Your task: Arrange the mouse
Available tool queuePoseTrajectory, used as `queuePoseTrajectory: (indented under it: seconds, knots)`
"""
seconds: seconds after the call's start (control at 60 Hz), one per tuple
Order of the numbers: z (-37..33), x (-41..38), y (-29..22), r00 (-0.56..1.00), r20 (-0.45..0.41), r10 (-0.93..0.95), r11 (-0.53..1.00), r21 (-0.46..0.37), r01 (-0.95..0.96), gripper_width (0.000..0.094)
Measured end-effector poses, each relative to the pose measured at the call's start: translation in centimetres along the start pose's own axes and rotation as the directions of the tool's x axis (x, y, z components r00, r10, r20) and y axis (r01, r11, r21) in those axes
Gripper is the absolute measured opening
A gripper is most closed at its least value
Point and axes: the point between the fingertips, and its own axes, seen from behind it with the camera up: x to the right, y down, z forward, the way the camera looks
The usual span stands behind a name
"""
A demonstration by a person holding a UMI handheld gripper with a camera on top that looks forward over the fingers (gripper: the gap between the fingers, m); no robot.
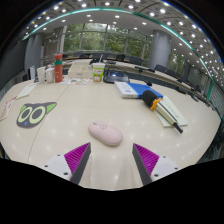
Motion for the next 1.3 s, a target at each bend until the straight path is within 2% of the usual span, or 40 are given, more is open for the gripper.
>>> queuePoseTrajectory:
  seconds: [0.167, 0.383, 0.517, 0.55, 0.583, 0.833, 0.95, 1.033, 1.167, 1.3]
  knots:
    - [4.8, 0.1, -1.0, 0.999, 0.035, 0.001, 1.0, -0.024, 0.0, 0.0844]
    - [8.2, -0.1, -3.5, 0.996, 0.083, -0.015, 1.0, -0.008, 0.016, 0.08]
    - [9.7, -0.4, -4.4, 0.993, 0.114, 0.009, 1.0, -0.009, -0.008, 0.0672]
    - [9.9, -0.6, -4.6, 0.992, 0.124, 0.017, 1.0, -0.01, -0.016, 0.0601]
    - [10.0, -0.9, -4.6, 0.99, 0.138, 0.024, 1.0, -0.012, -0.023, 0.0489]
    - [10.1, -1.0, -4.9, 0.994, 0.105, -0.007, 1.0, -0.017, 0.009, 0.036]
    - [9.7, -1.0, -5.2, 0.995, 0.096, 0.016, 1.0, -0.022, -0.013, 0.0339]
    - [8.3, -1.1, -7.5, 0.997, 0.075, 0.025, 1.0, 0.016, -0.026, 0.0341]
    - [3.9, -3.4, -14.1, 0.995, 0.086, 0.057, 0.989, 0.131, -0.068, 0.034]
    - [0.2, -10.5, -19.8, 0.987, 0.146, 0.059, 0.977, 0.196, -0.088, 0.034]
